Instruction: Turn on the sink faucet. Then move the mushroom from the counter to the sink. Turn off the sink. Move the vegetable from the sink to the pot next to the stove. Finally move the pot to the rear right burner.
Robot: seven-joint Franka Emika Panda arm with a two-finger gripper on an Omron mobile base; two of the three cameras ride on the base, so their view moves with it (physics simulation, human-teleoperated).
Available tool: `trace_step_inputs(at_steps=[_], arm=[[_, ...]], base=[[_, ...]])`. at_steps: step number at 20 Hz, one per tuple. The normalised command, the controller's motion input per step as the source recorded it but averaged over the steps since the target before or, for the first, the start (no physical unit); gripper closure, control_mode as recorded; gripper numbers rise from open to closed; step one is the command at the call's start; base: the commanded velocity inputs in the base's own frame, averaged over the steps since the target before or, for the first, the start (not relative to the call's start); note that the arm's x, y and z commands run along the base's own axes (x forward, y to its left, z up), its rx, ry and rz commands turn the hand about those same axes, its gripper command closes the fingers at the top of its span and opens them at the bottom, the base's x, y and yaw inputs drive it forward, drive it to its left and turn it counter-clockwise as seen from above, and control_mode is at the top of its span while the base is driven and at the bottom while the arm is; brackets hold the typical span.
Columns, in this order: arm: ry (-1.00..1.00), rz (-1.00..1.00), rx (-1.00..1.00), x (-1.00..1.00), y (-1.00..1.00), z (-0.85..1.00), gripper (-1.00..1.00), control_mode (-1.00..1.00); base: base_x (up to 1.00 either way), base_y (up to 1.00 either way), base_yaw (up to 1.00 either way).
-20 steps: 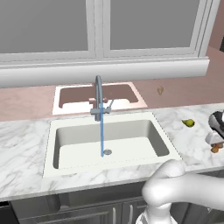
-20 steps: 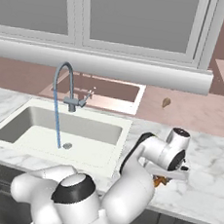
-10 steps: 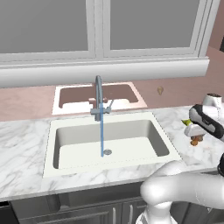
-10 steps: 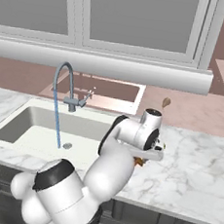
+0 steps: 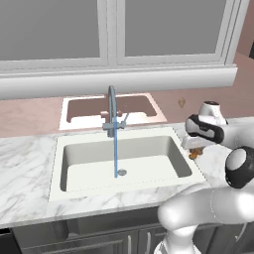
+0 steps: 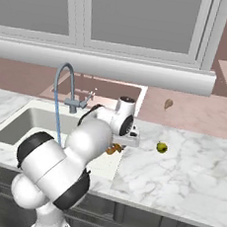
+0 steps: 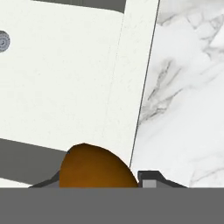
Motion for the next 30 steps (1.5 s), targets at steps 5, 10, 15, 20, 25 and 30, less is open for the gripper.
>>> trace_step_inputs(at_steps=[5, 10, 15, 20, 25, 30], arm=[[0.0, 0.01, 0.0, 0.53, 0.73, 0.0, 1.0, -1.0], [0.0, 0.02, 0.0, 0.43, 0.59, 0.0, 1.0, -1.0], [0.0, 0.02, 0.0, 0.28, 0.39, -0.13, 1.0, -1.0], [0.0, 0.02, 0.0, 0.24, 0.31, -0.2, 1.0, -1.0], [0.0, 0.02, 0.0, 0.24, 0.32, -0.2, 1.0, -1.0], [0.0, 0.02, 0.0, 0.19, 0.27, -0.24, 1.0, -1.0]], base=[[0.0, 0.0, 0.0], [0.0, 0.0, 0.0], [0.0, 0.0, 0.0], [0.0, 0.0, 0.0], [0.0, 0.0, 0.0], [0.0, 0.0, 0.0]])
